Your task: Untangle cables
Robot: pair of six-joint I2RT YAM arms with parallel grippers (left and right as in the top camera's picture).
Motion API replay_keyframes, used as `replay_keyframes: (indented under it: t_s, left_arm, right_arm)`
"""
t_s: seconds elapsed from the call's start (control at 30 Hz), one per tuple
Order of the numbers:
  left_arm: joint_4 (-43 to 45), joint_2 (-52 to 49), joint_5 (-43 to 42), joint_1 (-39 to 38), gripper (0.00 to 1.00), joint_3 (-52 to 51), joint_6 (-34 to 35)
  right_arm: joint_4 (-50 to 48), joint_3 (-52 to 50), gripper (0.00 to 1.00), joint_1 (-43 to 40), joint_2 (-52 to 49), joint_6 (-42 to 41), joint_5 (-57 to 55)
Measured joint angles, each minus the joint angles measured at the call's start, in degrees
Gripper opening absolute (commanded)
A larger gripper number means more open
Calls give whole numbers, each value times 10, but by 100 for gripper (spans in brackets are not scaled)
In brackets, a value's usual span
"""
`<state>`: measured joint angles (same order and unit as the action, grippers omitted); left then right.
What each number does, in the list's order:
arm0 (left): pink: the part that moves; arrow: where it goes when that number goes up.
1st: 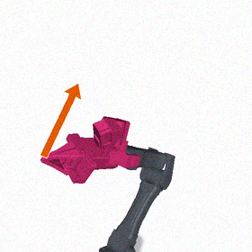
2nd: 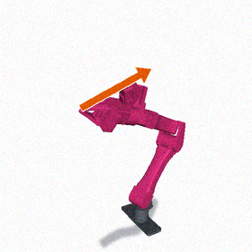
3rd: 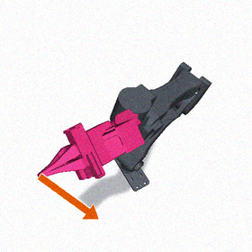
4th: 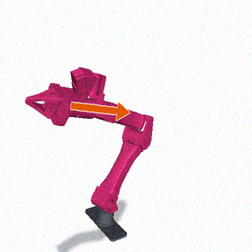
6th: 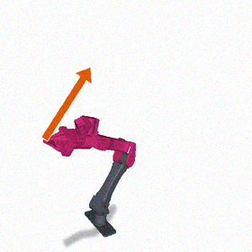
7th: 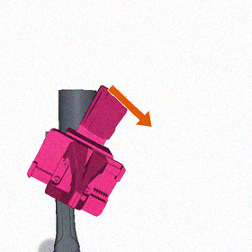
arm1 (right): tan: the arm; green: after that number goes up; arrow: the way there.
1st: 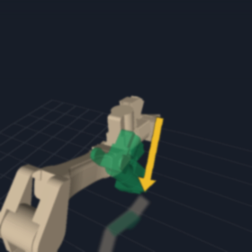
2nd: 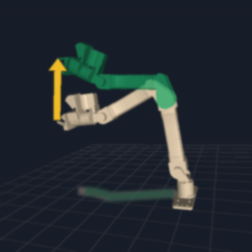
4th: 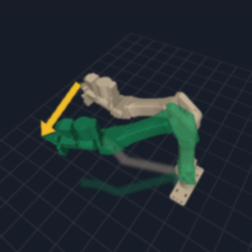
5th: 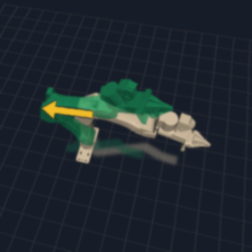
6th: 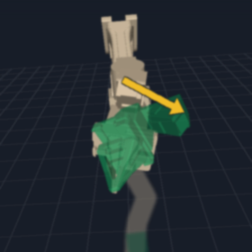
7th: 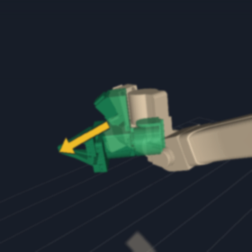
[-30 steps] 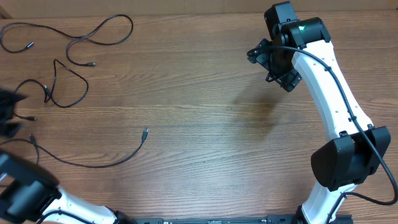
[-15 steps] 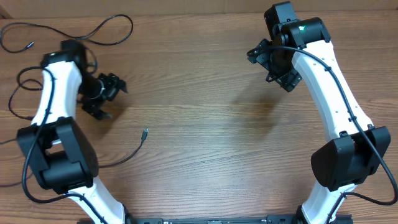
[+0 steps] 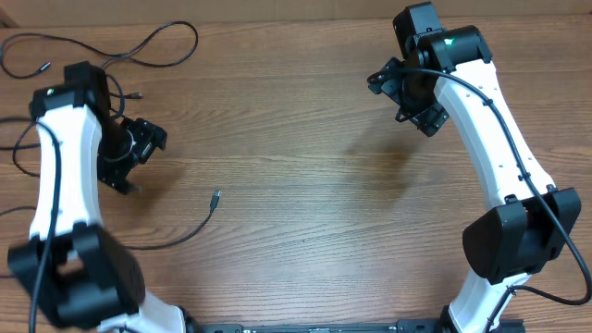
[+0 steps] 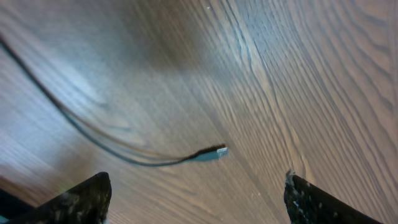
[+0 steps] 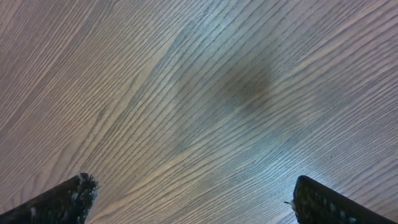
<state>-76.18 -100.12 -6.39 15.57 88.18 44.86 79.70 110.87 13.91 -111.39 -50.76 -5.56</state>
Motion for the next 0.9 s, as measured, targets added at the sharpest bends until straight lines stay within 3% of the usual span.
replay_keyframes:
  t_s: [0.23, 0.37, 0.57, 0.9]
  left_arm:
    - [90, 151, 10, -2, 88, -155, 2]
    - [161, 213, 13, -2, 90, -272, 39]
    - [314, 219, 7, -2, 86, -416, 122]
    - [342, 215, 4, -2, 77, -479, 151]
  right_arm:
    - [1, 0, 100, 0, 0, 0, 0]
    - [0, 0, 100, 0, 0, 0, 0]
    - [0, -1, 100, 0, 0, 0, 0]
    - [0, -1, 100, 0, 0, 0, 0]
